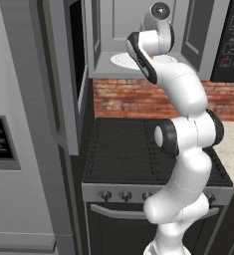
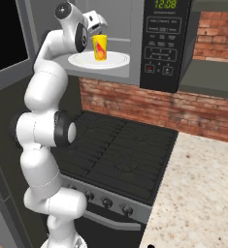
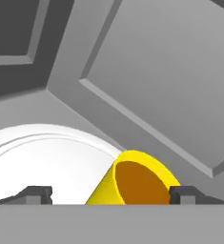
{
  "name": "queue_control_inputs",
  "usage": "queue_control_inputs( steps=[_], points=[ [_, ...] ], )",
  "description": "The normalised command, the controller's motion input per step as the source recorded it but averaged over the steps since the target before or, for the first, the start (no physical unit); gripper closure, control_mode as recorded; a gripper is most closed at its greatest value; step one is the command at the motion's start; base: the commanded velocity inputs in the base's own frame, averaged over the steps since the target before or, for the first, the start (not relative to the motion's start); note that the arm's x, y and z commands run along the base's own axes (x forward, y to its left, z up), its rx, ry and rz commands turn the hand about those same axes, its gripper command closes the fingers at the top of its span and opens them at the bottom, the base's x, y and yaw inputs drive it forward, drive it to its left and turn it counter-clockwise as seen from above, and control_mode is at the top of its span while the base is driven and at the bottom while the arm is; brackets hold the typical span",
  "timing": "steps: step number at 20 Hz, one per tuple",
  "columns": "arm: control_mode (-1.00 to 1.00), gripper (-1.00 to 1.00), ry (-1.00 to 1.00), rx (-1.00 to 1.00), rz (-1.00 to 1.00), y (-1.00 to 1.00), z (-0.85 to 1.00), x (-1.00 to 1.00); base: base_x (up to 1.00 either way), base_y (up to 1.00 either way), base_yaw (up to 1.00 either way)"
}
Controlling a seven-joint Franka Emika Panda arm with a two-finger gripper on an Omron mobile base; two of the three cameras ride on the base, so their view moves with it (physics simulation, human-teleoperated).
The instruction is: Place the microwavable item in the microwave. Then, close the microwave door and press the start button.
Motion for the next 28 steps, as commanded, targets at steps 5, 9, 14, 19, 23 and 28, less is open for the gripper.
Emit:
queue_control_inputs(
  steps=[5, 9, 14, 19, 23, 28],
  points=[
    [-1.0, -1.0, -0.12, 0.0, 0.02, 0.0, 0.03, 0.0, 0.0, 0.0, 0.0],
    [-1.0, -1.0, -0.23, 0.0, 0.02, 0.0, 0.09, -0.48, 0.0, 0.0, 0.0],
    [-1.0, -1.0, -0.27, -0.02, 0.0, 0.0, -0.23, -1.0, 0.0, 0.0, 0.0],
    [-1.0, -1.0, -0.23, -0.11, 0.0, 0.2, -0.6, -1.0, 0.0, 0.0, 0.0],
    [-1.0, -1.0, -0.18, -0.17, 0.0, 0.49, -0.65, -1.0, 0.0, 0.0, 0.0],
    [-1.0, -1.0, -0.09, -0.2, 0.0, 0.79, -0.12, -1.0, 0.0, 0.0, 0.0]
  ],
)
